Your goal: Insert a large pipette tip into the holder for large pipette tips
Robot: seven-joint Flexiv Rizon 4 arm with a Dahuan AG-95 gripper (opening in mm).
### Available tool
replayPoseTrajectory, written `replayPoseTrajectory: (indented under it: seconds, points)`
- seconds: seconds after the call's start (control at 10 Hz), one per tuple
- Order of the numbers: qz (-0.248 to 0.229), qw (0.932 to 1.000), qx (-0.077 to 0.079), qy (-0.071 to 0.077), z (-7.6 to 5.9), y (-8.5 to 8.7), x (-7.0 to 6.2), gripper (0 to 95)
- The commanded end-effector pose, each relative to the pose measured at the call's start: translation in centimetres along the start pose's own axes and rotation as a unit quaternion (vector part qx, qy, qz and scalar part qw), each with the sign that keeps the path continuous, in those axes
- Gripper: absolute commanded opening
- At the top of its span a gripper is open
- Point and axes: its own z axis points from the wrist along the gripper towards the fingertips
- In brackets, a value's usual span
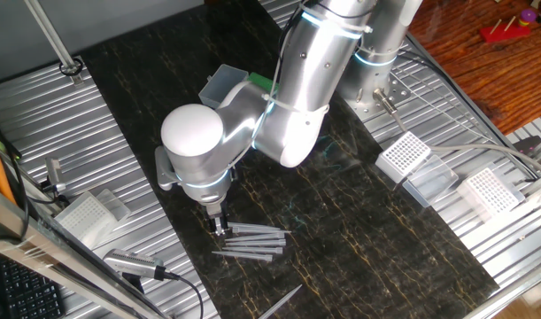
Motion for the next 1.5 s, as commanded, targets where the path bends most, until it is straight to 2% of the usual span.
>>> replayPoseTrajectory:
  seconds: [0.1,0.9,1.0,1.5]
  points:
    - [0.0,1.0,-0.001,-0.001,0.22,0.02,-0.01,0.0]
    - [-0.001,1.0,-0.003,-0.002,0.36,0.17,0.12,0.0]
    - [-0.003,1.0,-0.004,-0.002,0.36,0.18,0.11,19.0]
    - [-0.001,1.0,-0.004,-0.002,0.51,0.19,0.14,19.0]
